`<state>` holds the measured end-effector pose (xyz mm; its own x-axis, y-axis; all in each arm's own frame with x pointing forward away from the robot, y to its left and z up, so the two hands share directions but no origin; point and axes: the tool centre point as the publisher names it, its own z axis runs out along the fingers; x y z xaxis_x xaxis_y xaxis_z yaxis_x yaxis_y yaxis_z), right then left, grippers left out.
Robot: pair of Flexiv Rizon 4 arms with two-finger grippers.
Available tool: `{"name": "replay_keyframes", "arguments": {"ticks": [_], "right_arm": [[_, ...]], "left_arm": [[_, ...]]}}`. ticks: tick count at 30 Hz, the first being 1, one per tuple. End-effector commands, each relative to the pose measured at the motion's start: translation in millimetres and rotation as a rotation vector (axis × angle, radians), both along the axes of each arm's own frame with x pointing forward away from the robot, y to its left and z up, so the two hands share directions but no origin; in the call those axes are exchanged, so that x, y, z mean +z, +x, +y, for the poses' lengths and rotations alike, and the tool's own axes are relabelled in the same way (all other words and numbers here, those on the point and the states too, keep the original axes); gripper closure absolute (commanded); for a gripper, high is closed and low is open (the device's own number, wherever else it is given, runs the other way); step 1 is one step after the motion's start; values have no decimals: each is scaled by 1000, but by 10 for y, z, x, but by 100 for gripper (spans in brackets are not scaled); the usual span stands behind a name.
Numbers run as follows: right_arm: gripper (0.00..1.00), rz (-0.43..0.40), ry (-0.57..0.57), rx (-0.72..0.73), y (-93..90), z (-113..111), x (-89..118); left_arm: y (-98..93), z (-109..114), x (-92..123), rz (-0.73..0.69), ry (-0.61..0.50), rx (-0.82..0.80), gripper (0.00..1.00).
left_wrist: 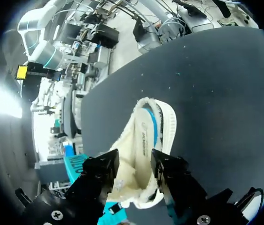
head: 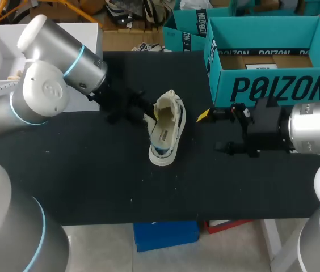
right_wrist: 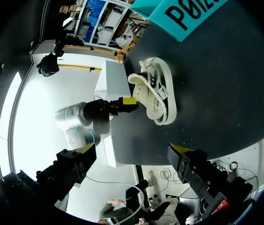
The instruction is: Take the shoe out of the shoebox, open the shoe tongue, remove and reinsert the insole, then place the shoe into the shoebox
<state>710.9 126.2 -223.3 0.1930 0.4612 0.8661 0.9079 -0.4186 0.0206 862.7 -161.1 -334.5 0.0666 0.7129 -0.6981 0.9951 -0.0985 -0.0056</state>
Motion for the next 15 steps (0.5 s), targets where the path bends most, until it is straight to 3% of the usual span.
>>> {"name": "replay_keyframes", "arguments": {"ticks": [1, 15], "right_arm": [[0, 0, -2, -1, 3, 10, 0], [0, 0, -2, -1, 3, 10, 0]], "left_arm": [[-76, -23, 15, -30, 87, -29, 100], [-163, 80, -278, -38, 183, -51, 100]]}}
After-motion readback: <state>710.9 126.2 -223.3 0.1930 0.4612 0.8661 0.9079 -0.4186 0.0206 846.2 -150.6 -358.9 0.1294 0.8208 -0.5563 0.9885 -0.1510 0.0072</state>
